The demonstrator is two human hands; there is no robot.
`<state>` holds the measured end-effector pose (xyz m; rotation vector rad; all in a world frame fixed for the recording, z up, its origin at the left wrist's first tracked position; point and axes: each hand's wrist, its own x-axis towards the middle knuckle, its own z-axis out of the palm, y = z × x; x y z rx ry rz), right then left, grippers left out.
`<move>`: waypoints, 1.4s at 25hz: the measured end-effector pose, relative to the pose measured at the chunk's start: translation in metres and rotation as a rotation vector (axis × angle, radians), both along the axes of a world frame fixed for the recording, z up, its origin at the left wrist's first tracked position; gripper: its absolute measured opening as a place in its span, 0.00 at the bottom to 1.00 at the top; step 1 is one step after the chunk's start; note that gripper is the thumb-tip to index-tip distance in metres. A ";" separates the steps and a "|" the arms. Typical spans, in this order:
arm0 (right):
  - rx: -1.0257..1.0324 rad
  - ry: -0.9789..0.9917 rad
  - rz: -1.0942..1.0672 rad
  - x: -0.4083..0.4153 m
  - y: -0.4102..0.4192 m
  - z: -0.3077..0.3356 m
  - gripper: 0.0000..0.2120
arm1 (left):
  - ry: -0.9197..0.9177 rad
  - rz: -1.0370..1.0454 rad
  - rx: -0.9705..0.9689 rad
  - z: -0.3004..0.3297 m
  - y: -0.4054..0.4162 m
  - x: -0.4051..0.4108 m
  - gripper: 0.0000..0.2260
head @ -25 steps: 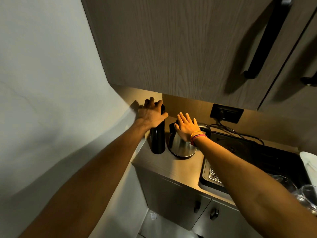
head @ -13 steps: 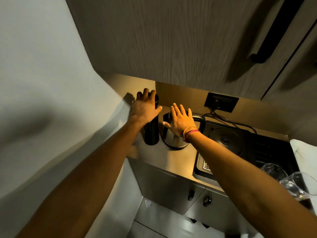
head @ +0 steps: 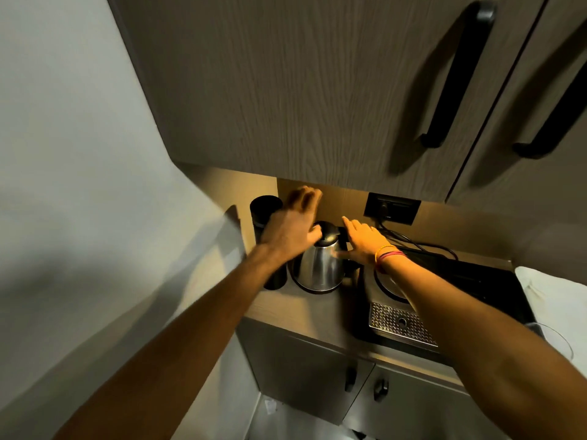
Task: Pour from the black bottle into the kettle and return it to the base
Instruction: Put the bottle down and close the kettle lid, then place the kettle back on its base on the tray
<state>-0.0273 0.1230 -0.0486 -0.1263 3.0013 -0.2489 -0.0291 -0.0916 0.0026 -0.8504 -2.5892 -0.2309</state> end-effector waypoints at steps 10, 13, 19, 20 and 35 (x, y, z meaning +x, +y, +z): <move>-0.127 0.023 -0.031 -0.004 -0.004 0.001 0.16 | -0.605 0.171 -0.189 -0.049 0.041 -0.027 0.58; -0.128 0.080 -0.045 0.002 -0.003 0.004 0.15 | -0.578 0.162 -0.164 -0.047 0.044 -0.030 0.53; -0.365 0.186 -0.141 0.020 0.038 0.040 0.03 | -0.481 0.100 -0.049 -0.006 0.076 -0.031 0.48; -0.374 0.193 -0.153 0.024 0.048 0.048 0.04 | -0.471 0.076 -0.029 0.004 0.085 -0.032 0.48; -0.233 0.188 -0.349 0.074 0.189 0.035 0.11 | -0.494 -0.141 -0.061 -0.009 0.225 0.009 0.49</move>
